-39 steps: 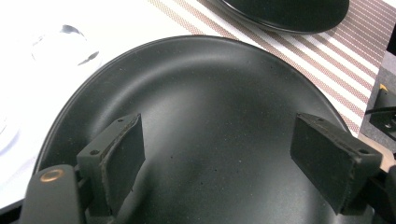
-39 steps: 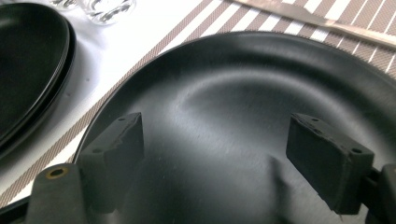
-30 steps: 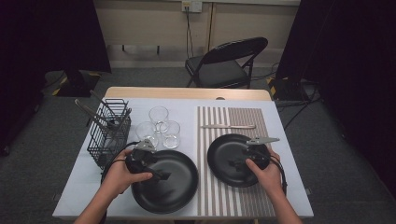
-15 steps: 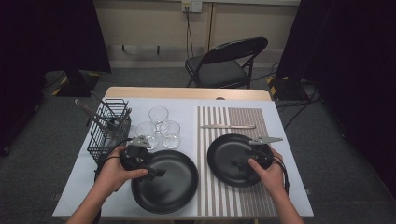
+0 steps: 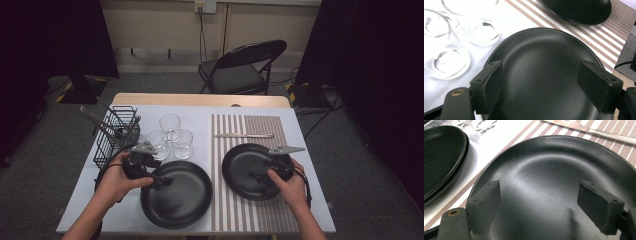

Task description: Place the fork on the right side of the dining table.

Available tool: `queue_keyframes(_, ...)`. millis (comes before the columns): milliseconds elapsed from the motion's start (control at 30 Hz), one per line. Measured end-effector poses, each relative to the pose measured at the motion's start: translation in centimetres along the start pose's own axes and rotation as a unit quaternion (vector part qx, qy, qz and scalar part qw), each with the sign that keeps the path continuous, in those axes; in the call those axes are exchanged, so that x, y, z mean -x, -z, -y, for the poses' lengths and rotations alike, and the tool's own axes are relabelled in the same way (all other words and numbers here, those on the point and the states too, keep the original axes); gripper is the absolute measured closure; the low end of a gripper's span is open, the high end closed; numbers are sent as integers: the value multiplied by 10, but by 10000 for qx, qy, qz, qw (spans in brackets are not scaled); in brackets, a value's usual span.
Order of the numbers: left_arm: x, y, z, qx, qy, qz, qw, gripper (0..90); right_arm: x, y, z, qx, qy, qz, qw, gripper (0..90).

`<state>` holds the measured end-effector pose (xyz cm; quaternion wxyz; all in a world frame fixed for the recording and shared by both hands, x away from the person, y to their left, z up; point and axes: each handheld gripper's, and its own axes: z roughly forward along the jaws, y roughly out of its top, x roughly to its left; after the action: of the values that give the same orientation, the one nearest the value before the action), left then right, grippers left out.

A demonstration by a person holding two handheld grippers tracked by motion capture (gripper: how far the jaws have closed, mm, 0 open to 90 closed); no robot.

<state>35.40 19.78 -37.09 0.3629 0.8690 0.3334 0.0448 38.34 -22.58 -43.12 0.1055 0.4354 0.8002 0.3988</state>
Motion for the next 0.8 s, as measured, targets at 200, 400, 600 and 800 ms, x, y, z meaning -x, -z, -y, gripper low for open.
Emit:
queue_keyframes(200,-2,9,-5,34,19,21,10000,211,3,2,1,9,-40,-9,10000,181)
queue_keyframes(400,-4,14,-7,-68,-20,-83,9999,211,3,3,1,20,-23,-13,10000,181)
queue_keyframes(600,-6,20,-9,38,-42,-96,9999,232,4,4,2,29,-45,-25,10000,182)
queue_keyframes(800,-8,27,-11,13,-53,-111,9999,246,4,4,2,-17,-30,-5,10000,182)
